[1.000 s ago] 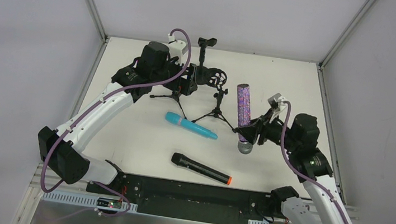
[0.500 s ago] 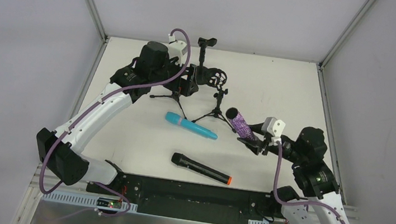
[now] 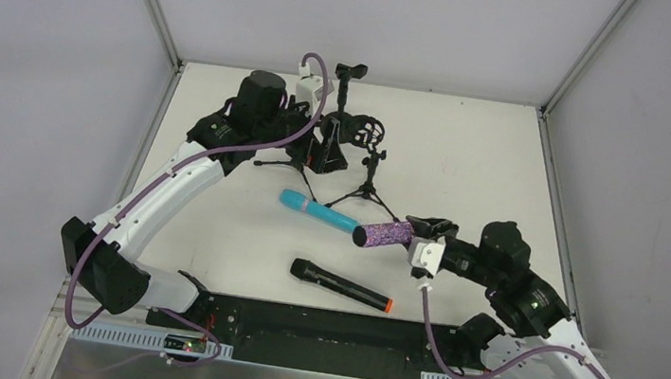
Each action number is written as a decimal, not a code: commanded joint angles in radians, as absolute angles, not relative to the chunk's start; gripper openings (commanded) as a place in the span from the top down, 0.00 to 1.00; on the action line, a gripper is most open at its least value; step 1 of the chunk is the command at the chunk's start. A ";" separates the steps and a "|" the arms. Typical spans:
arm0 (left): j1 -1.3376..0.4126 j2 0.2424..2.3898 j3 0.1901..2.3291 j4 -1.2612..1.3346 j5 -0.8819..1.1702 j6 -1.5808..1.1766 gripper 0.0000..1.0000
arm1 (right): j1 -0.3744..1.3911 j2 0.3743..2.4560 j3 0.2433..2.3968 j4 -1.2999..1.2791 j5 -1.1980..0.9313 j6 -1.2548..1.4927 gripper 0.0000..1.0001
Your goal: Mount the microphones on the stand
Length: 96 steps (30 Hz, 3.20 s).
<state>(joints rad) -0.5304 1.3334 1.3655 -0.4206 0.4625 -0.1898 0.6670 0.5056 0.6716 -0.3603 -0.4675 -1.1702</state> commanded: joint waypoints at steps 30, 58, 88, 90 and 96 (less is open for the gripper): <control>-0.753 1.490 1.438 -0.433 0.890 -0.127 0.06 | 1.091 0.666 0.537 0.209 0.462 -2.181 1.00; -0.794 1.590 1.479 -0.528 0.917 -0.067 1.00 | 1.092 0.630 0.560 0.169 0.467 -2.202 0.99; -0.794 1.313 1.301 -0.350 0.068 -0.036 1.00 | 1.126 0.665 0.638 -0.119 0.186 -0.954 0.01; -0.794 1.272 1.261 -0.301 0.043 -0.027 1.00 | 1.127 0.673 0.641 -0.093 0.207 -0.825 0.01; -0.794 1.123 1.091 -0.070 -0.024 0.018 1.00 | 1.127 0.697 0.679 -0.077 0.338 -0.461 0.01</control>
